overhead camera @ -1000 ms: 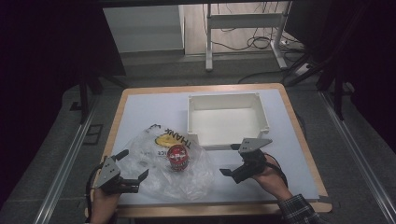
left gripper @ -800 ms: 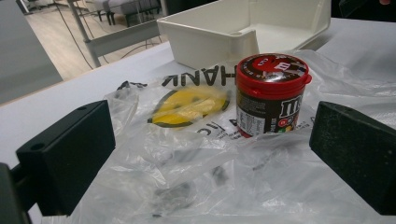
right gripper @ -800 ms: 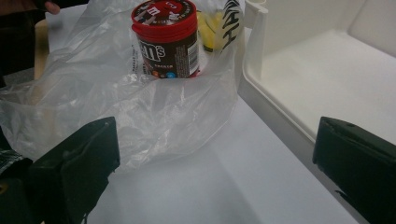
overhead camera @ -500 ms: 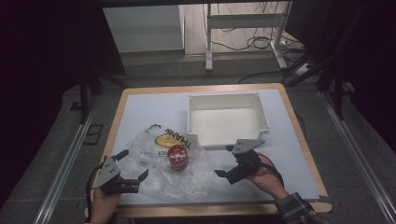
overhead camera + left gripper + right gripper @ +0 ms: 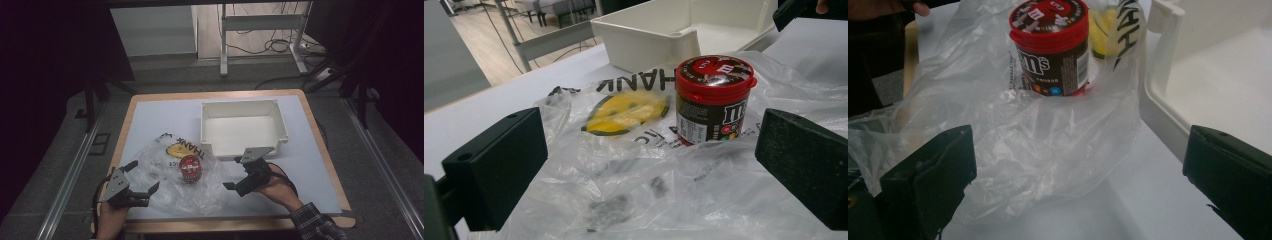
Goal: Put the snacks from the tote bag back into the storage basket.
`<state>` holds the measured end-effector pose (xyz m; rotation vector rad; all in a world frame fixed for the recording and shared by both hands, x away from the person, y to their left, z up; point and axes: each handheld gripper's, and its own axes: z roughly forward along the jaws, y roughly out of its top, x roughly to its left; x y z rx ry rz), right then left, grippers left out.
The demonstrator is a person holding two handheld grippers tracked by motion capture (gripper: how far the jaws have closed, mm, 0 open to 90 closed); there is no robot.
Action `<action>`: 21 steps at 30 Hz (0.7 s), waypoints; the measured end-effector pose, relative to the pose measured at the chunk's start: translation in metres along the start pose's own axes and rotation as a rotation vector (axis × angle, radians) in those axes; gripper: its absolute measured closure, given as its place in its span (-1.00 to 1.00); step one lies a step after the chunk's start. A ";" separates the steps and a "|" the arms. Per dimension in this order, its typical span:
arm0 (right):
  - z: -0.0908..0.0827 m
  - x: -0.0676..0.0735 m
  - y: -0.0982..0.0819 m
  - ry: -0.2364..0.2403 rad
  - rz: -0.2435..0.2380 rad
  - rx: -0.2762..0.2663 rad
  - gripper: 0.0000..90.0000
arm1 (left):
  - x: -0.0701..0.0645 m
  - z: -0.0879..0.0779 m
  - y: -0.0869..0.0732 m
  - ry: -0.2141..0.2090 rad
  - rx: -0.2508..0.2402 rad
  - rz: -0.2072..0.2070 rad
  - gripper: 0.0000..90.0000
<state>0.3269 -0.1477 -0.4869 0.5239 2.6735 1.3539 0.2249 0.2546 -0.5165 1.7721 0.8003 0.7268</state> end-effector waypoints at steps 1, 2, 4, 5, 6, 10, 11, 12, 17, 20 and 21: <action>0.001 0.001 0.002 -0.003 -0.003 0.000 -0.98 | 0.000 0.000 0.000 0.000 -0.001 -0.001 -0.99; 0.002 0.001 0.003 -0.003 -0.005 0.001 -0.98 | 0.000 0.000 0.000 0.000 -0.001 0.000 -0.99; 0.003 0.001 0.005 -0.004 -0.003 -0.004 -0.98 | 0.000 0.000 0.000 0.001 0.000 0.000 -0.99; 0.004 0.001 0.006 -0.002 0.000 -0.006 -0.98 | 0.000 0.000 0.000 0.000 -0.001 0.000 -0.99; 0.005 0.001 0.007 -0.002 0.003 -0.008 -0.98 | 0.000 0.000 0.000 0.000 -0.001 0.000 -0.99; 0.007 0.001 0.011 -0.001 0.004 -0.008 -0.98 | 0.000 0.000 0.000 0.001 -0.001 -0.001 -0.99; 0.008 0.000 0.013 -0.001 0.005 -0.003 -0.98 | 0.000 0.000 0.000 0.000 -0.001 -0.002 -0.99; 0.009 0.000 0.014 0.002 0.003 -0.003 -0.98 | 0.000 0.000 0.000 0.000 -0.001 -0.002 -0.99; 0.015 -0.001 0.019 0.013 0.010 0.019 -0.98 | 0.000 0.000 0.000 0.001 -0.002 -0.002 -0.99; 0.024 0.000 0.025 0.019 -0.009 0.055 -0.98 | 0.000 0.000 0.000 0.002 -0.003 -0.001 -0.99; 0.027 0.001 0.027 0.021 -0.011 0.065 -0.98 | 0.000 -0.001 0.000 0.002 -0.004 -0.002 -0.99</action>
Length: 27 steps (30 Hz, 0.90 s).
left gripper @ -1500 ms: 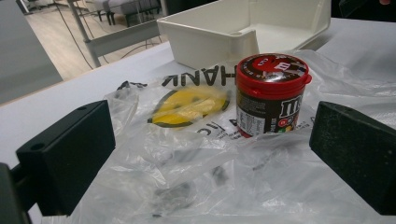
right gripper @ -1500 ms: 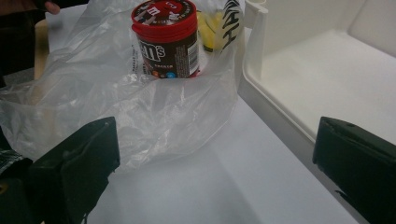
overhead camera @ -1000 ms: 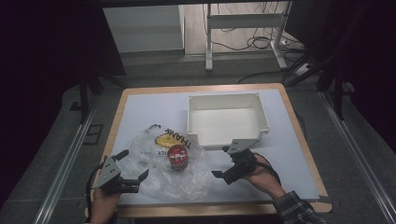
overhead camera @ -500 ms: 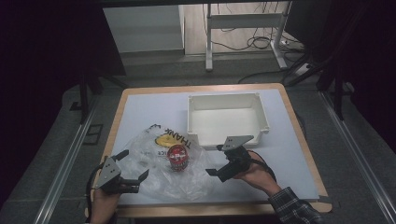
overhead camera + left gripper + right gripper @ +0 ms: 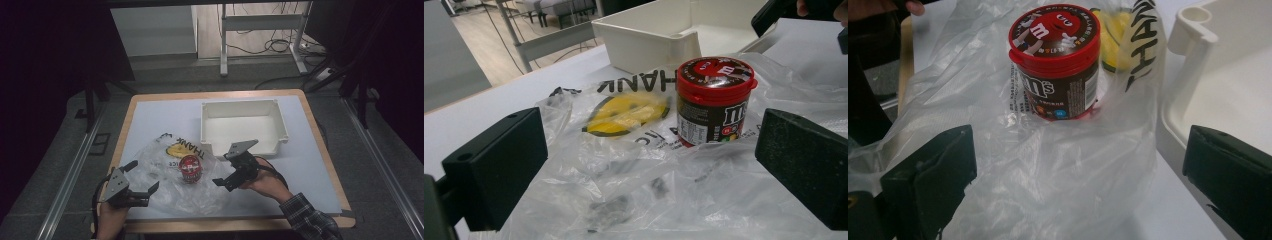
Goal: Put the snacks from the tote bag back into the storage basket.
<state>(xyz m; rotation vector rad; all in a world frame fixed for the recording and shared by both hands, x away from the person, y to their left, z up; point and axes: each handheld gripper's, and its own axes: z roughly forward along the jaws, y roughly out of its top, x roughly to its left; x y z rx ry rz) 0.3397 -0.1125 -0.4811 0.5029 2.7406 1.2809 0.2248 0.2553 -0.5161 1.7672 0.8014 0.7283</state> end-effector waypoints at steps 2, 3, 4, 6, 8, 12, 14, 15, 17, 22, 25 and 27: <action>0.005 0.000 0.004 0.004 -0.007 0.021 -0.97 | 0.000 0.000 0.000 0.000 0.000 0.000 -0.99; 0.007 0.001 0.006 0.007 -0.008 0.030 -0.97 | 0.000 0.000 0.000 0.000 -0.001 -0.001 -0.99; 0.010 0.001 0.007 0.009 -0.006 0.041 -0.97 | 0.000 0.000 0.000 -0.001 -0.002 -0.002 -0.99; 0.015 0.002 0.010 0.013 -0.009 0.067 -0.97 | 0.000 0.000 0.000 0.000 -0.001 -0.002 -0.99; 0.019 0.002 0.011 0.019 -0.016 0.089 -0.97 | 0.000 0.000 0.000 0.000 -0.001 -0.002 -0.99; 0.026 0.002 0.014 0.024 -0.019 0.123 -0.97 | 0.000 0.000 0.000 -0.001 -0.002 -0.003 -0.99; 0.028 0.002 0.015 0.023 -0.013 0.138 -0.97 | 0.000 0.000 0.000 -0.001 -0.005 -0.005 -0.99; 0.028 0.002 0.015 0.023 -0.013 0.138 -0.97 | 0.000 0.000 0.000 -0.001 -0.005 -0.005 -0.99; 0.031 0.002 0.018 0.022 -0.019 0.149 -0.97 | 0.000 0.000 0.000 0.000 -0.003 -0.004 -0.99; 0.037 0.002 0.026 0.024 -0.030 0.165 -0.94 | 0.000 0.000 0.000 0.001 -0.006 -0.006 -0.99; 0.042 0.004 0.033 0.029 -0.042 0.167 -0.93 | 0.000 0.000 0.000 0.002 -0.008 -0.006 -0.99; 0.047 0.005 0.036 0.039 -0.049 0.191 -0.94 | 0.000 -0.001 0.000 0.001 -0.009 -0.007 -0.99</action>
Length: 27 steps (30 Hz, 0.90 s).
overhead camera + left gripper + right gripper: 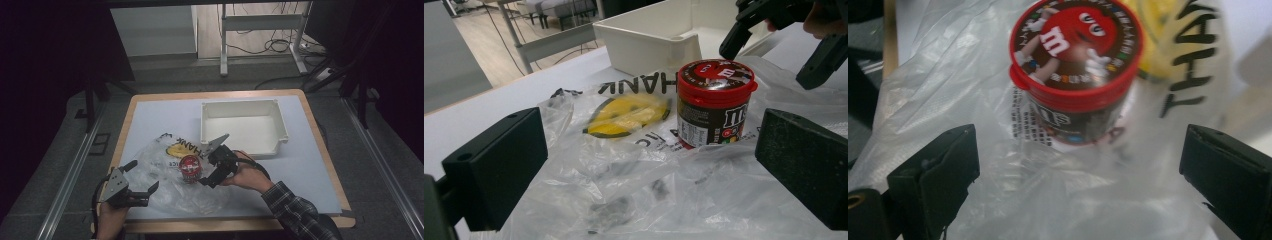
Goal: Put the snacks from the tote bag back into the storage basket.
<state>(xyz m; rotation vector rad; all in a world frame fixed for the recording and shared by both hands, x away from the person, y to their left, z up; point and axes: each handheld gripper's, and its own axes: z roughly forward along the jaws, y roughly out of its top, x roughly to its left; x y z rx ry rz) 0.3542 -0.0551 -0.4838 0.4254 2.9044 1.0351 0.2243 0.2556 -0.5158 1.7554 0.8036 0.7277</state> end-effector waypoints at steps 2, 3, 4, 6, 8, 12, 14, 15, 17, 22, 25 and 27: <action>0.004 0.000 0.004 0.015 -0.008 0.023 -0.94 | 0.000 0.000 0.000 0.000 0.000 0.000 -0.99; 0.006 0.001 0.006 0.018 -0.014 0.029 -0.94 | 0.000 0.000 0.000 -0.001 -0.001 0.000 -0.99; 0.008 0.001 0.007 0.016 -0.020 0.028 -0.94 | 0.000 0.000 0.000 -0.001 -0.001 0.000 -0.99; 0.012 0.002 0.010 0.013 -0.030 0.030 -0.94 | 0.000 0.000 0.000 -0.001 -0.001 0.002 -0.99; 0.015 0.003 0.013 0.002 -0.047 0.037 -0.93 | 0.000 0.000 0.000 -0.001 -0.001 0.000 -0.99; 0.020 0.004 0.019 -0.015 -0.067 0.043 -0.85 | 0.000 0.000 0.000 -0.002 0.000 0.001 -0.99; 0.024 0.003 0.022 -0.009 -0.071 0.054 -0.82 | 0.000 0.000 0.000 -0.001 0.001 0.002 -0.99; 0.026 0.002 0.023 -0.012 -0.077 0.062 -0.80 | 0.000 0.000 0.000 -0.001 0.000 0.001 -0.99; 0.030 0.001 0.026 -0.007 -0.090 0.073 -0.77 | 0.001 0.000 0.000 0.000 0.000 0.003 -0.99; 0.036 -0.001 0.032 -0.002 -0.104 0.102 -0.70 | 0.000 -0.001 0.000 -0.001 0.001 0.003 -0.99; 0.045 -0.001 0.036 0.004 -0.120 0.144 -0.66 | 0.001 -0.001 0.000 -0.003 0.003 0.006 -0.99; 0.050 0.000 0.038 0.004 -0.130 0.167 -0.65 | 0.001 -0.001 0.000 -0.003 0.002 0.006 -0.99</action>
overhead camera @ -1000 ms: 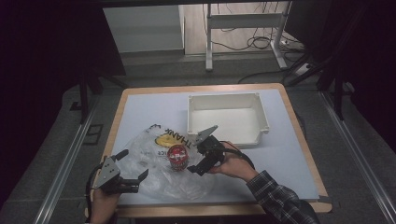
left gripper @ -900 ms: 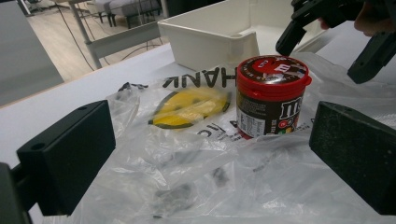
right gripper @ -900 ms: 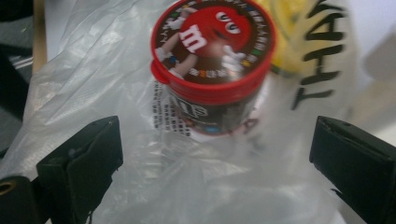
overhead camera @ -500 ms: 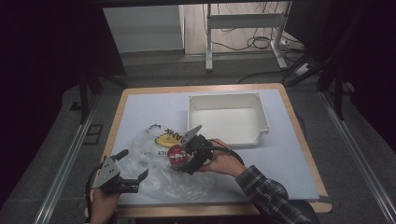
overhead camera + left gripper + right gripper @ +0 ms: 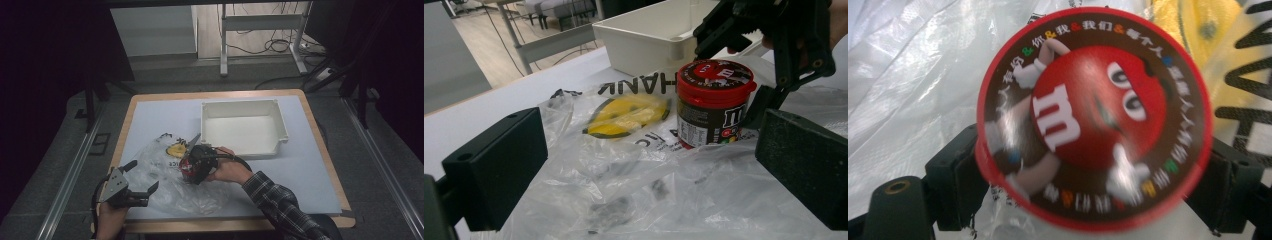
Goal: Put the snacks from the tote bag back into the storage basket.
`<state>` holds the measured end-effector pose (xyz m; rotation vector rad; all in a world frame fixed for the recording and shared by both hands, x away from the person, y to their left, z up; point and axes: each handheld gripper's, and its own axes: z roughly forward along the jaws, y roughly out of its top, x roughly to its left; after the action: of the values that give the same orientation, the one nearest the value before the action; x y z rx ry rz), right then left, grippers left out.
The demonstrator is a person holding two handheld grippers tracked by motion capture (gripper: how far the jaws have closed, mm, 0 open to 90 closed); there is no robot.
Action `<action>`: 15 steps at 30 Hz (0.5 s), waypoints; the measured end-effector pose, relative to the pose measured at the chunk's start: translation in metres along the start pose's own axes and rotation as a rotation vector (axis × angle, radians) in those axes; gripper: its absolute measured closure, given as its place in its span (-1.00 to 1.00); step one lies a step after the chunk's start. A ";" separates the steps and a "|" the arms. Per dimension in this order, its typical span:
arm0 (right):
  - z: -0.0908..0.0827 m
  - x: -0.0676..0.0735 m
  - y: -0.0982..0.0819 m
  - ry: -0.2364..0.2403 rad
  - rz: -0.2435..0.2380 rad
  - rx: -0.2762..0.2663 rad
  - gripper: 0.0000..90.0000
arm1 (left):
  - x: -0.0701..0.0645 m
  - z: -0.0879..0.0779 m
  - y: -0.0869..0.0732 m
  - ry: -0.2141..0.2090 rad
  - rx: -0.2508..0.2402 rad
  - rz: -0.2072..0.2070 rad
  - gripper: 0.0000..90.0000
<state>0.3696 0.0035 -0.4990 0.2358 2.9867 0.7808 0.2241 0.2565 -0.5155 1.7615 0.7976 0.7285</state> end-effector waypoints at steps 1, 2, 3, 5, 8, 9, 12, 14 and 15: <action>0.000 0.000 0.000 0.000 0.000 0.000 -0.65 | 0.000 0.000 0.000 0.000 0.000 0.000 -0.99; 0.003 0.000 0.003 0.003 -0.006 0.017 -0.64 | 0.000 0.000 0.000 0.000 0.001 0.001 -0.99; 0.003 0.000 0.003 0.003 -0.006 0.017 -0.64 | 0.000 0.000 0.000 0.000 0.001 0.001 -0.99; 0.007 0.001 0.006 0.000 -0.024 0.040 -0.61 | 0.000 0.000 0.000 0.000 0.001 0.001 -0.99; 0.011 0.002 0.010 -0.006 -0.039 0.061 -0.56 | 0.000 0.000 0.000 0.000 0.002 0.002 -0.99; 0.012 0.002 0.010 -0.006 -0.039 0.065 -0.54 | 0.000 0.000 0.000 0.000 0.002 0.002 -0.99; 0.014 0.002 0.012 -0.009 -0.047 0.073 -0.51 | 0.000 0.000 0.000 -0.001 0.002 0.003 -0.99; 0.014 0.001 0.014 -0.009 -0.052 0.081 -0.45 | 0.000 0.000 0.000 -0.001 0.002 0.004 -0.99; 0.014 0.001 0.014 -0.009 -0.052 0.081 -0.45 | 0.000 0.000 0.000 -0.001 0.002 0.004 -0.99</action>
<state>0.3720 0.0221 -0.5047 0.1631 3.0058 0.6533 0.2240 0.2560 -0.5156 1.7657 0.7943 0.7297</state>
